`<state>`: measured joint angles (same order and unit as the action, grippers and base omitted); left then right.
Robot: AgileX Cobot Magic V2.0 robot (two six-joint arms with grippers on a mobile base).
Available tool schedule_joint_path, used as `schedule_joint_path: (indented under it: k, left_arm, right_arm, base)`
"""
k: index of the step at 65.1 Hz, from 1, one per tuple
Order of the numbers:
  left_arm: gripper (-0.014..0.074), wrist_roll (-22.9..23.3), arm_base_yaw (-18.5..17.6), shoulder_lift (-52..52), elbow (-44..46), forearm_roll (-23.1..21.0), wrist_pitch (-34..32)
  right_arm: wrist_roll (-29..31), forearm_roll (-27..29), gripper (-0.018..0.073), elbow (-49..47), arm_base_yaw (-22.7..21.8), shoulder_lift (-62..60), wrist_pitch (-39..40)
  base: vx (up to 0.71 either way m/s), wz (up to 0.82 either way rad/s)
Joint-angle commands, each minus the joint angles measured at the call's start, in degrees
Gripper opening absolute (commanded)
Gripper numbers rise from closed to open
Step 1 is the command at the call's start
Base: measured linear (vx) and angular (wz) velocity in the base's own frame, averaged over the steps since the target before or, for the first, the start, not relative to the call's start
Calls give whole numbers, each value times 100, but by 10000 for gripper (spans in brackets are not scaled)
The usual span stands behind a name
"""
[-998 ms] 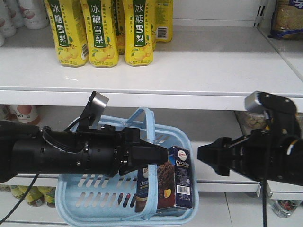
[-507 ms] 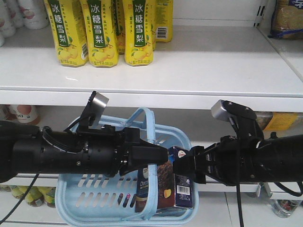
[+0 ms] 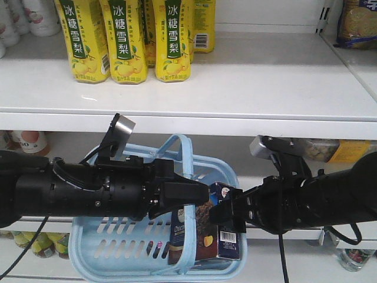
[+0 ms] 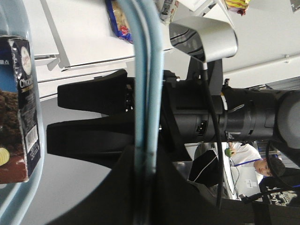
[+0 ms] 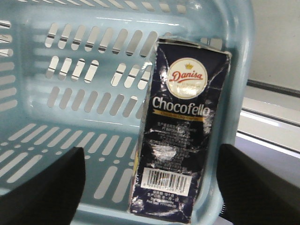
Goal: Left arm holds basket, right arm returns cookies
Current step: 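Reach the right gripper into the basket toward the Chocofello box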
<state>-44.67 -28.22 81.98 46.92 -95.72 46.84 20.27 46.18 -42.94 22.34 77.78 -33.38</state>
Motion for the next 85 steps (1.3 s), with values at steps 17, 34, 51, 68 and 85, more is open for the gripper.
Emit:
schedule_joint_path:
  k: [17, 34, 51, 68, 85]
  left_arm:
    - [-2, -73, -27, -238, 188, -623, 325]
    - [-2, -73, -27, -238, 188, -623, 325]
    - [-2, -73, -27, -238, 188, -623, 325]
    - [-2, -73, -27, -238, 188, -623, 325]
    - [-2, -73, -27, -238, 188, -623, 325]
  right_arm:
    - [812, 945, 542, -175, 10, 142, 154]
    - [931, 984, 542, -175, 10, 371, 364]
    - [1109, 1159, 542, -181, 10, 435, 412]
    - [1592, 1681, 536, -186, 10, 544, 405]
    - [2253, 2317, 515, -186, 10, 1016, 238]
  base:
    - [0, 0]
    - [0, 0]
    - [0, 0]
    - [0, 0]
    - [0, 0]
